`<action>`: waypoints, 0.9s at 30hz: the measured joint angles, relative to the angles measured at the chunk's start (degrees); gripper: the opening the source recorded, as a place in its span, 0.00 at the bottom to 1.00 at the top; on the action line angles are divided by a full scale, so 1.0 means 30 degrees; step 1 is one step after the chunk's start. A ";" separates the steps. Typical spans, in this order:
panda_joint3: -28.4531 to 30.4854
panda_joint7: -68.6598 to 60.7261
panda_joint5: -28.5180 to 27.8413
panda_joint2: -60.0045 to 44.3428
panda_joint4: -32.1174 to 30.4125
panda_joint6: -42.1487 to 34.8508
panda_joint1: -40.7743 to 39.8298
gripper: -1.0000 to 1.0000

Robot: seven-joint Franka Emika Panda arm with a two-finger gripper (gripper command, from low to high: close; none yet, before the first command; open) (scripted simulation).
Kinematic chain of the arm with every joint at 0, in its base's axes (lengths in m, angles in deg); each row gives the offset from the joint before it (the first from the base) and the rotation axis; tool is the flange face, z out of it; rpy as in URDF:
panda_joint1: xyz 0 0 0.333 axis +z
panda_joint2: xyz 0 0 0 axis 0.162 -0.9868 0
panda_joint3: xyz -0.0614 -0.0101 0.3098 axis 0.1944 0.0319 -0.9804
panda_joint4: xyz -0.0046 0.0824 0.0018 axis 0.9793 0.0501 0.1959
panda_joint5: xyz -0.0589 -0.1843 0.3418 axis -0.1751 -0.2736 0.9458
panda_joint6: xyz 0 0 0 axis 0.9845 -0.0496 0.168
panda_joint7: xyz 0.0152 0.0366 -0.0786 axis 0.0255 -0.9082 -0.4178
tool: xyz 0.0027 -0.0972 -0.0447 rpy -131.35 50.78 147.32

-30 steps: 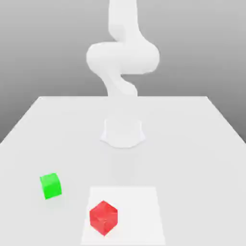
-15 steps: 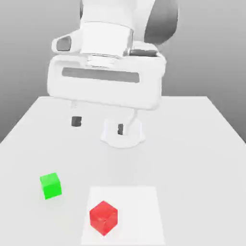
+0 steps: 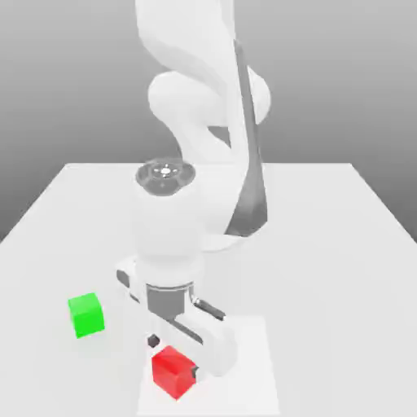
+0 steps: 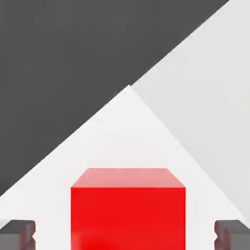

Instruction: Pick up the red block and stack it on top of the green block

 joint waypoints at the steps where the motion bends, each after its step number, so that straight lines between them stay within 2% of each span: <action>1: -0.0001 0.0003 -0.0003 0.0000 0.0000 0.0004 -0.0001 0.00; 6: -0.0023 0.0030 -0.0025 0.0003 -0.0002 0.0024 -0.0023 0.00; 11: -0.0521 -0.0568 0.0772 0.3014 -0.0468 -0.2517 -0.0359 0.00; 20: 0.1123 -0.2999 -0.0825 0.5528 -0.1983 -0.3508 -0.2788 0.00; 27: 0.2005 -0.6153 -0.0728 0.7246 -0.3235 -0.3856 -0.4871 0.00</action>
